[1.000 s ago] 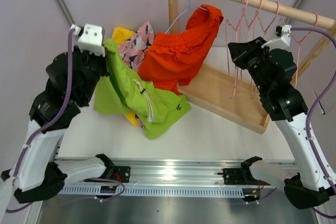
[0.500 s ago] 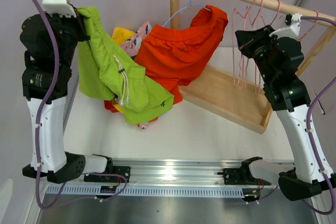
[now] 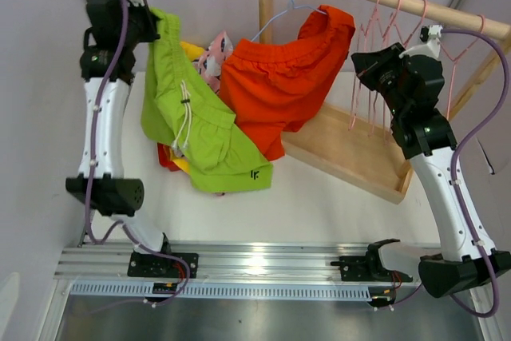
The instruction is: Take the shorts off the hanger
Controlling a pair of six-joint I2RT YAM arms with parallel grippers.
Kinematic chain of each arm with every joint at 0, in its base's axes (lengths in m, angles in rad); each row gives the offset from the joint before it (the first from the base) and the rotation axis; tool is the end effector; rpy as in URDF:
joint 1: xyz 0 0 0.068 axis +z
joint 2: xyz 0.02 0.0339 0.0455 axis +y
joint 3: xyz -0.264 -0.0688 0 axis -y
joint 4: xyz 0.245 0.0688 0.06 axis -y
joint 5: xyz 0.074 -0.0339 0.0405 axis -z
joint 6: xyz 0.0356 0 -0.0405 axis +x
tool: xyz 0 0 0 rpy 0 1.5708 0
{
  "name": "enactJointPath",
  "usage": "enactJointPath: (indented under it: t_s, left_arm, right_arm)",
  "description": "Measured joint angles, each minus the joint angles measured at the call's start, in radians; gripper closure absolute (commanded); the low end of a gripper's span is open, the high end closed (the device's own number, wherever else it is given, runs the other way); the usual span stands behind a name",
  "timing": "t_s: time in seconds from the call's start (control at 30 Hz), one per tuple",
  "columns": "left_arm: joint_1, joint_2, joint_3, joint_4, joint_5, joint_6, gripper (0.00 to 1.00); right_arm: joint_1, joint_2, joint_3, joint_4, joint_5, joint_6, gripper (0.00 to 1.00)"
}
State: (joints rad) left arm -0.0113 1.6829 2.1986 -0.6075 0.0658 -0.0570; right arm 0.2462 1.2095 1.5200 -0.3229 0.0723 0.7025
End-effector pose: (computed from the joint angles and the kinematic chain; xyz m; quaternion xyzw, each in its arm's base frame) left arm 0.3421 -0.0062 0.5388 0.0053 0.7387 -0.0473 0.6723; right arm 0.2442 0.0587 0.4911 0.1856 0.6868 0.2979 0.6365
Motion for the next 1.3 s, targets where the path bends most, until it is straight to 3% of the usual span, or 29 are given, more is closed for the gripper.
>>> enactJointPath:
  t_s: [0.03, 0.1, 0.17, 0.2, 0.23, 0.3, 0.37, 0.53, 0.8, 1.03, 1.3]
  left_arm:
    - [0.003, 0.041, -0.01, 0.004, 0.018, -0.01, 0.8]
    - [0.003, 0.1, -0.053, 0.016, 0.047, -0.029, 0.71]
    - [0.003, 0.145, -0.125, 0.034, 0.072, -0.041, 0.41]
    - [0.003, 0.169, -0.146, 0.034, 0.079, -0.047, 0.28]
    - [0.003, 0.196, -0.151, 0.025, 0.086, -0.057, 0.01]
    - [0.003, 0.259, -0.129, 0.009, 0.091, -0.074, 0.01]
    - [0.003, 0.317, -0.072, -0.024, 0.091, -0.09, 0.01]
    - [0.003, 0.258, -0.155, -0.009, 0.061, -0.119, 0.01]
    - [-0.005, -0.256, -0.441, 0.06, -0.003, -0.145, 0.01]
    - [-0.044, -0.664, -0.758, 0.151, 0.01, -0.154, 0.01]
    - [-0.072, -0.868, -1.144, 0.178, 0.051, -0.198, 0.01]
  right_arm:
    - [0.0, -0.011, -0.02, 0.013, -0.002, 0.005, 1.0]
    - [0.0, -0.034, -0.047, 0.029, -0.003, 0.012, 1.0]
    - [0.0, -0.06, -0.061, 0.028, -0.006, 0.018, 0.98]
    - [0.0, -0.072, -0.065, 0.021, -0.007, 0.021, 0.74]
    - [0.0, -0.082, -0.067, 0.014, -0.01, 0.027, 0.53]
    - [-0.001, -0.1, -0.067, 0.0, -0.015, 0.031, 0.14]
    - [-0.002, -0.118, -0.066, -0.017, -0.022, 0.027, 0.01]
    - [0.001, -0.138, -0.032, -0.076, -0.032, 0.011, 0.01]
    - [0.103, -0.125, 0.095, -0.054, -0.079, 0.003, 0.01]
    - [0.292, 0.055, 0.295, 0.021, -0.095, -0.041, 0.01]
    - [0.373, 0.351, 0.437, 0.039, -0.047, -0.09, 0.03]
